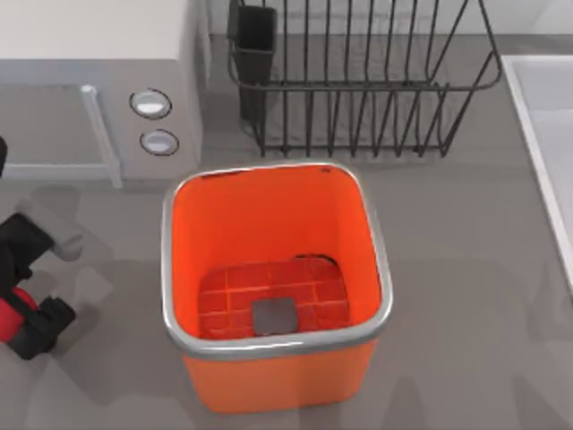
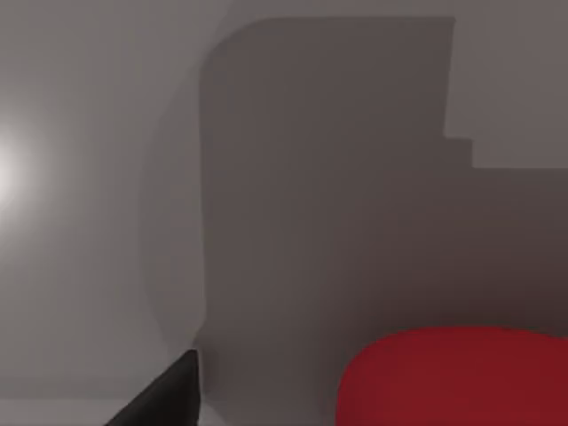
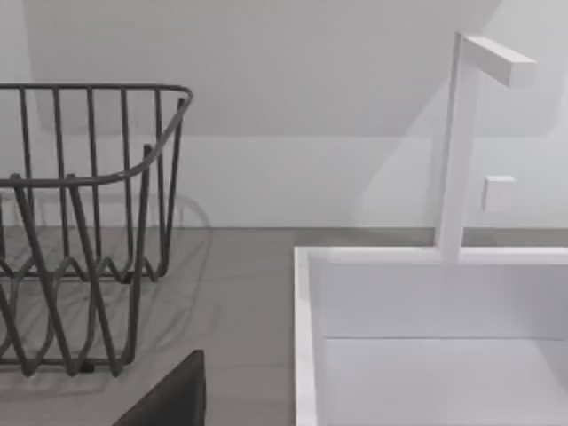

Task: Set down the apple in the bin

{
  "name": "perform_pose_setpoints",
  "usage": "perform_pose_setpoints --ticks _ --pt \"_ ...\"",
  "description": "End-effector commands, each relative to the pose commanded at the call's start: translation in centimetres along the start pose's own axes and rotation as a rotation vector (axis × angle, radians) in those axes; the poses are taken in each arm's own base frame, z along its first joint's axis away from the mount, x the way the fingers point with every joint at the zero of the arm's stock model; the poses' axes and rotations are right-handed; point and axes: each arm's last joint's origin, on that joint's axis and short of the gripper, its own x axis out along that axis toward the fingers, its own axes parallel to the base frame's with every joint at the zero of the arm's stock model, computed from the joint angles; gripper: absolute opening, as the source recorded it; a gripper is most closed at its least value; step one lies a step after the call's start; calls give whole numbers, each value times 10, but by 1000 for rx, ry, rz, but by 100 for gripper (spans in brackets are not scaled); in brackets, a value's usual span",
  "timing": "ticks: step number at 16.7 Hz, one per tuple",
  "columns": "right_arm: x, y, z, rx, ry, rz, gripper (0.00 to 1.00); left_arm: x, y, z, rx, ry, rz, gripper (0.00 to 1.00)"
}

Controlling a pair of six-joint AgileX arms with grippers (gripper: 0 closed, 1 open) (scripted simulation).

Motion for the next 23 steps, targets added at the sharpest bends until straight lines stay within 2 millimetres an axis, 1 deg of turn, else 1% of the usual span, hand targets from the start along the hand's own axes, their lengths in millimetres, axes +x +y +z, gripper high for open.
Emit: perform_pose_setpoints --ticks 10,11,18,19,21,23 --pt "0 0 0 0 0 0 100 0 0 0 0 0 0 2" --pt "0 0 0 0 0 0 100 0 0 0 0 0 0 0" --pt "0 0 0 0 0 0 100 0 0 0 0 0 0 0" --pt "0 0 0 0 0 0 100 -8 0 1 -3 -16 2 0" --pt "0 0 0 0 0 0 100 -11 1 2 -4 -18 4 0" --pt "0 0 0 0 0 0 100 -27 6 7 -5 -26 11 0"
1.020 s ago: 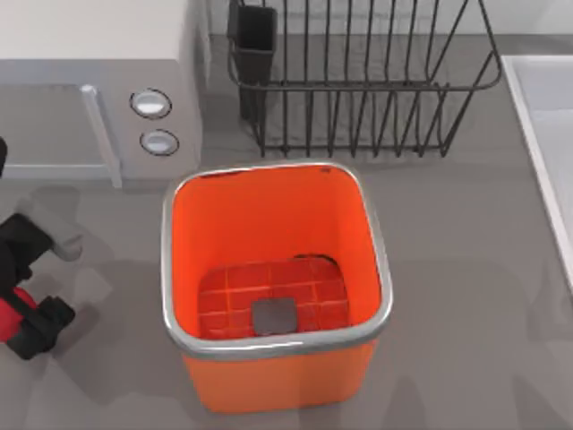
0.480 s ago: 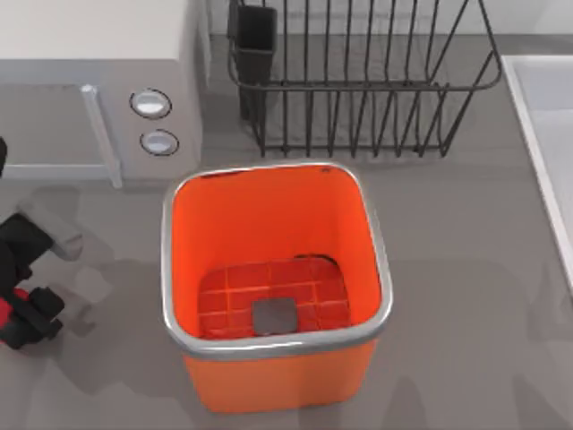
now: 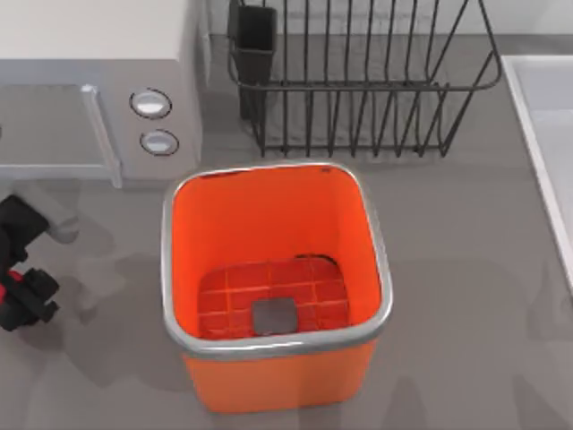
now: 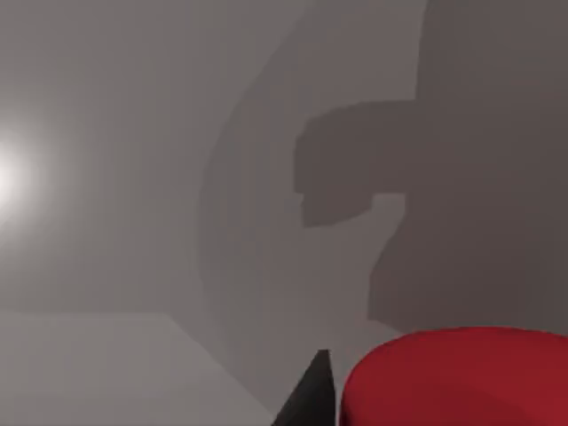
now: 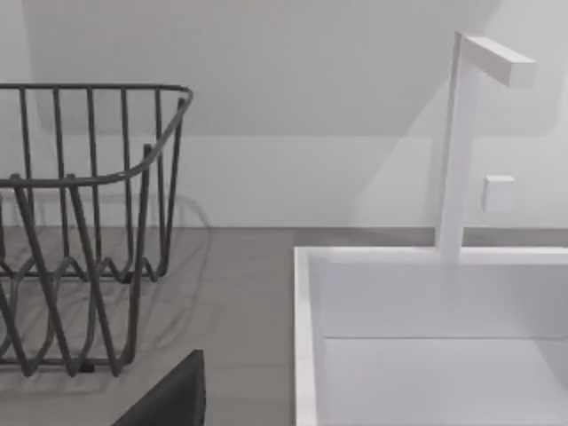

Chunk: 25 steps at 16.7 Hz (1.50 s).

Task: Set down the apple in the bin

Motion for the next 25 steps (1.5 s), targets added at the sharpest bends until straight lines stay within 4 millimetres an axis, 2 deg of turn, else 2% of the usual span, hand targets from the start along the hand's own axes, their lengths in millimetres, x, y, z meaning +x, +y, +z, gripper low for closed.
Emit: perform_pose_setpoints --ticks 4,8,10,12,17,19,21,23,25 --pt "0 0 0 0 0 0 100 -50 3 6 4 19 -16 0" --pt "0 0 0 0 0 0 100 -106 -1 2 4 31 -26 0" --pt "0 0 0 0 0 0 100 -125 -4 0 2 16 -14 0" --pt "0 0 0 0 0 0 100 -131 -5 -1 1 10 -8 0" --pt "0 0 0 0 0 0 100 -130 -5 3 18 13 -12 0" --pt "0 0 0 0 0 0 100 -133 -12 21 90 13 -18 0" --pt "0 0 0 0 0 0 100 -136 -28 50 211 16 -30 0" --pt "0 0 0 0 0 0 100 -137 -60 86 377 25 -49 0" --pt "0 0 0 0 0 0 100 -136 -105 120 564 36 -69 0"
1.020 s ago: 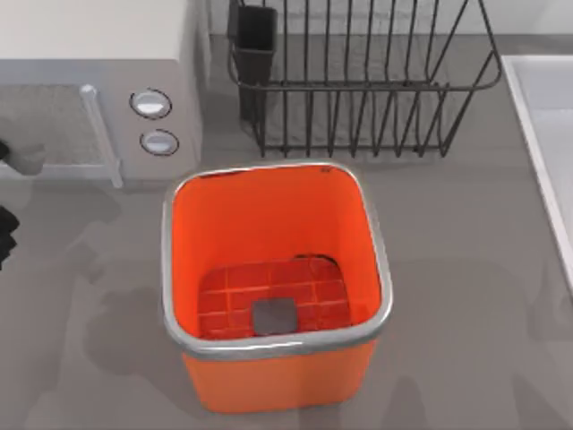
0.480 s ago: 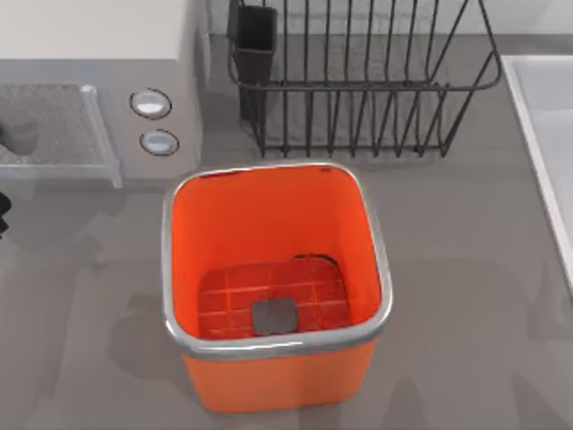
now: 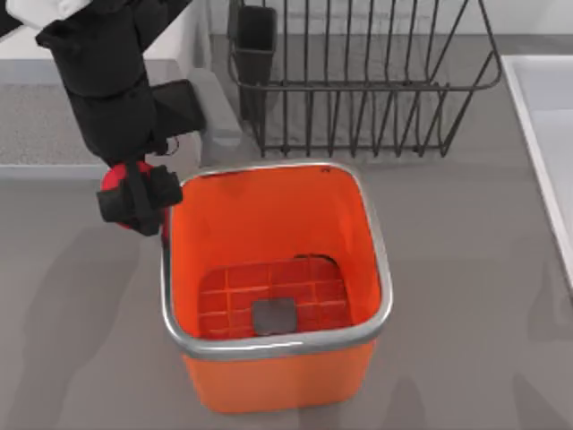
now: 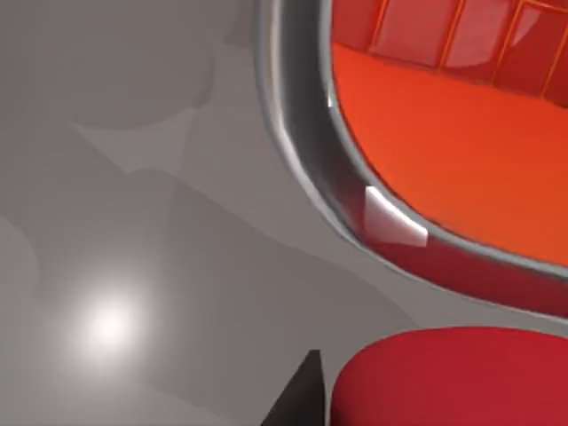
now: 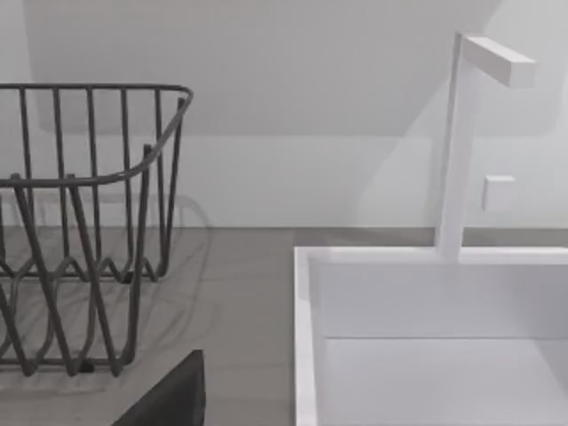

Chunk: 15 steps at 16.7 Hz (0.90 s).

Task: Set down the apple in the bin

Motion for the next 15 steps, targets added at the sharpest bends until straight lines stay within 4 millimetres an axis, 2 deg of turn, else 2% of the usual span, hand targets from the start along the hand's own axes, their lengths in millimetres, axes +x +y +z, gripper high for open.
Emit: perform_pose_setpoints --ticks 3,6,10,11,12,15 --pt "0 0 0 0 0 0 100 3 -38 62 227 10 -18 0" --pt "0 0 0 0 0 0 100 2 -62 93 346 1 -12 0" --pt "0 0 0 0 0 0 100 2 -66 97 362 -1 -10 0" --pt "0 0 0 0 0 0 100 -1 -60 86 366 43 10 0" --pt "0 0 0 0 0 0 100 0 -59 86 366 43 10 0" --pt "0 0 0 0 0 0 100 17 -60 89 363 33 3 0"
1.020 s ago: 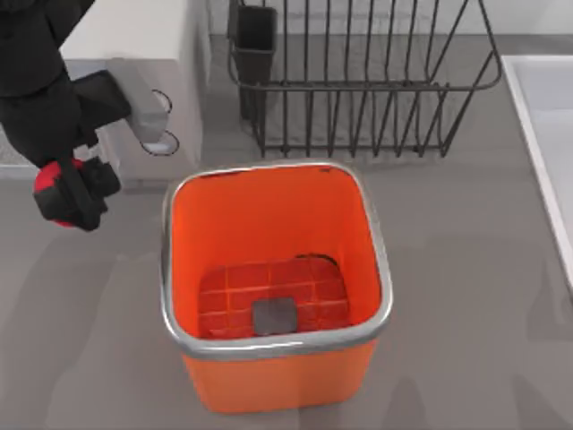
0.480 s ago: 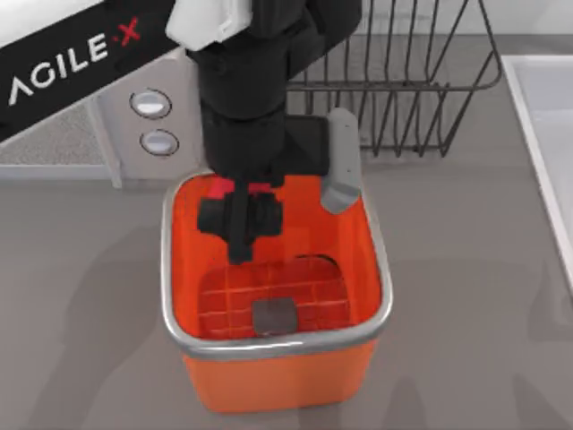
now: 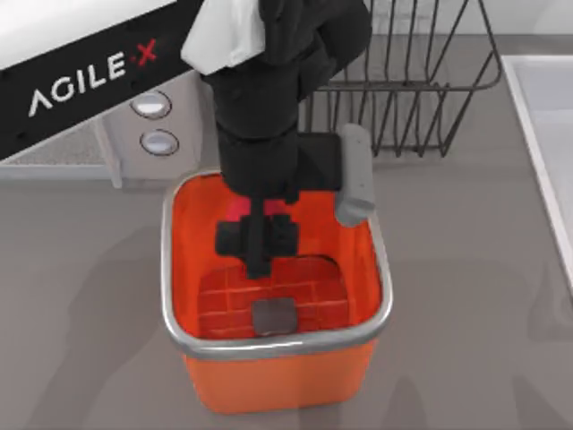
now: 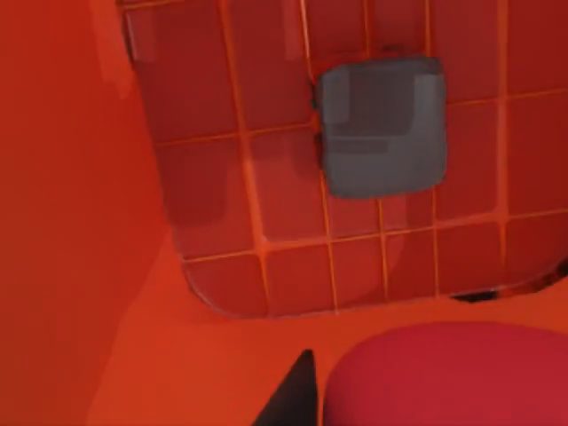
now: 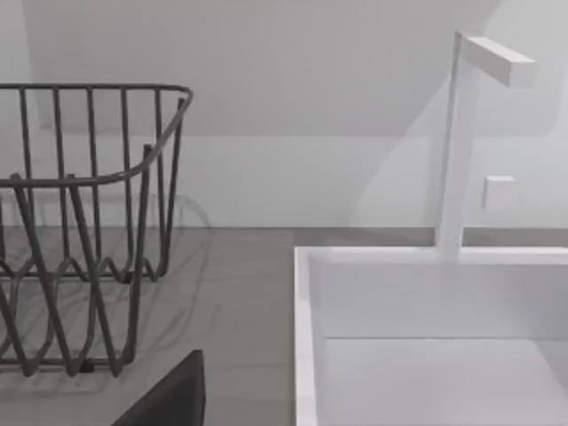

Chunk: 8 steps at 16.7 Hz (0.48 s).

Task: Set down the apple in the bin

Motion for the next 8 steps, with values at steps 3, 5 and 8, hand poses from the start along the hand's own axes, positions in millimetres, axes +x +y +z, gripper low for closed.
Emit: perform_pose_setpoints --ticks 3,5,8 --pt "0 0 0 0 0 0 100 29 0 6 0 -25 3 0" --pt "0 0 0 0 0 0 100 48 -1 8 0 -33 -5 0" --pt "0 0 0 0 0 0 100 54 -2 9 0 -36 -7 0"
